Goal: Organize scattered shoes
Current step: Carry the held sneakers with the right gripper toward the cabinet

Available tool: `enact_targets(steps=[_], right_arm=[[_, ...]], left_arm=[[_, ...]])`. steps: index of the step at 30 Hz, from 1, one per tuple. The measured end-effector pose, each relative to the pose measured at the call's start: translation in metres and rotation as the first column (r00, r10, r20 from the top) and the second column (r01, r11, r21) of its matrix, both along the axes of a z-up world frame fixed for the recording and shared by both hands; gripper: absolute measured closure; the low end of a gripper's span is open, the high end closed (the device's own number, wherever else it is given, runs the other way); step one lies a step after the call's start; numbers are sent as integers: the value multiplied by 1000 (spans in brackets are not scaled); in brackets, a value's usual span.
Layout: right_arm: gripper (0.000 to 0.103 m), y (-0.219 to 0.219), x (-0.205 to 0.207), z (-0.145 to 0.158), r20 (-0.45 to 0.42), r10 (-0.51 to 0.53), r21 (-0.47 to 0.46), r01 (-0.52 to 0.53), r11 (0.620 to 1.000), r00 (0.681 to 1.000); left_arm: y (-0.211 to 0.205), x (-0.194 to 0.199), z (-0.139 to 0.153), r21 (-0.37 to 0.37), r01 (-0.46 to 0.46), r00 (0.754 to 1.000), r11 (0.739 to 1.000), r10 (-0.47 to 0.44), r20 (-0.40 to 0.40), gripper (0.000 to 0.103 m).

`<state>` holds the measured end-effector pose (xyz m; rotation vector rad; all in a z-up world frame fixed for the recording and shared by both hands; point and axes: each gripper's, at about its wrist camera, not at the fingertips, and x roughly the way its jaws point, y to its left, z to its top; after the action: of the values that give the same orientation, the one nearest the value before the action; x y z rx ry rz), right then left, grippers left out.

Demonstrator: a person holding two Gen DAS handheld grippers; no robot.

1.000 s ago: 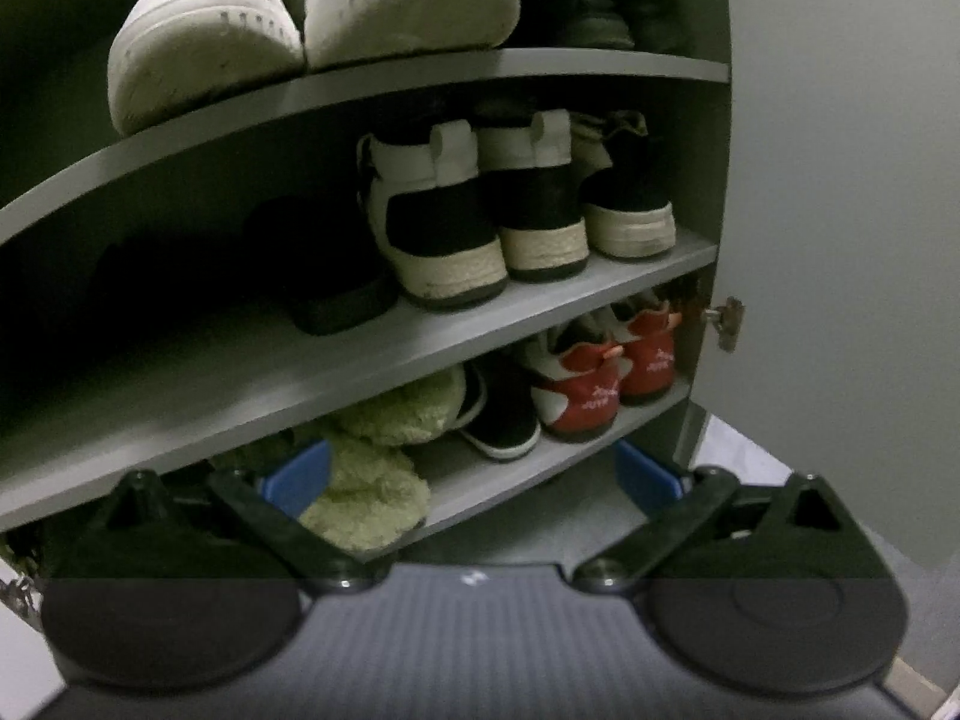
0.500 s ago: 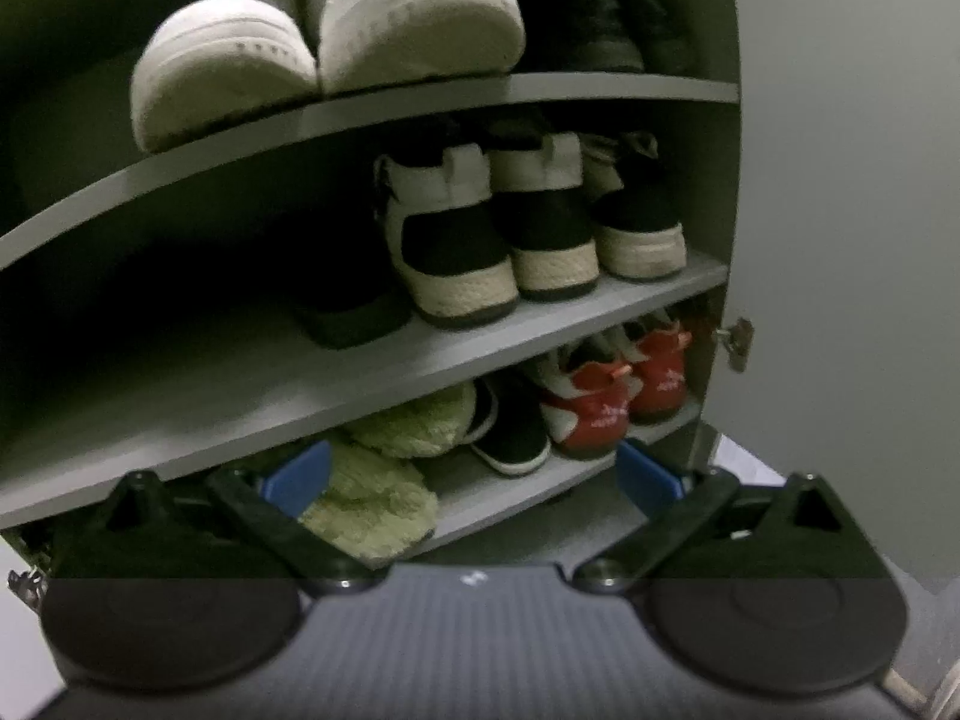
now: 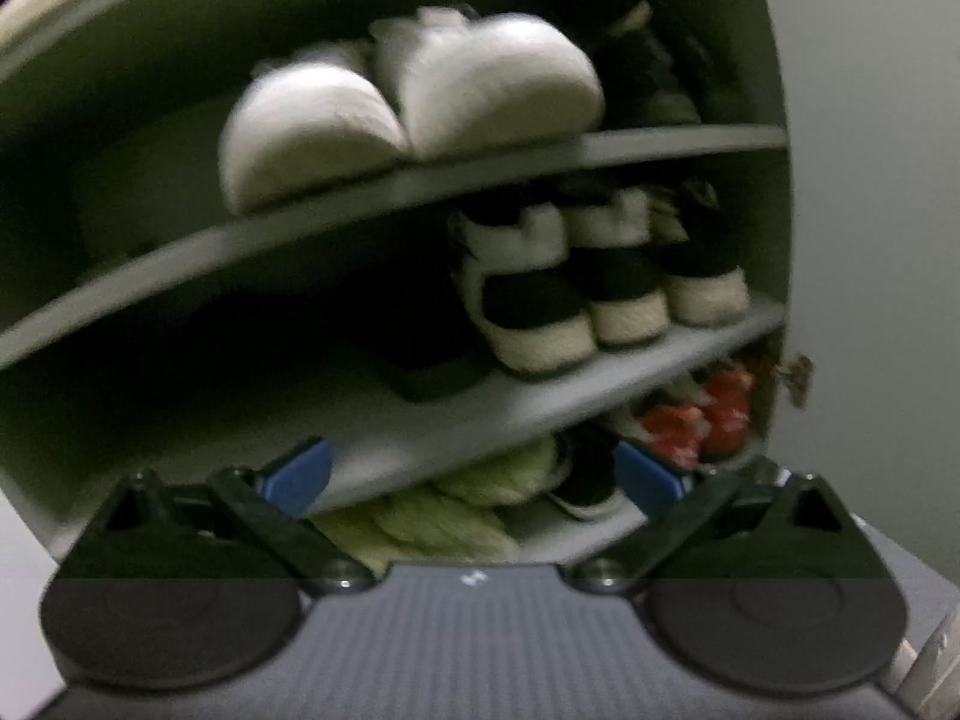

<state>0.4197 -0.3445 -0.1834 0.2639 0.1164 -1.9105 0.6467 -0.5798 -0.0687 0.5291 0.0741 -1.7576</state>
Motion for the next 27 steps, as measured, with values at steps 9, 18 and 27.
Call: enact_targets(steps=[9,18,27], right_arm=[[74,-80,77,158,20,287,102,-288,952,958],[74,-178,180,282,99,471,112,-480,870,876],[74,-299,294,322,71,552,95,-557,825,831]], left_arm=[[33,93,79,16,-207,978,978,207,-27,1],[96,195,145,180,-325,933,928,346,-101,0],[104,209,144,273,-232,970,934,242,-2,0]])
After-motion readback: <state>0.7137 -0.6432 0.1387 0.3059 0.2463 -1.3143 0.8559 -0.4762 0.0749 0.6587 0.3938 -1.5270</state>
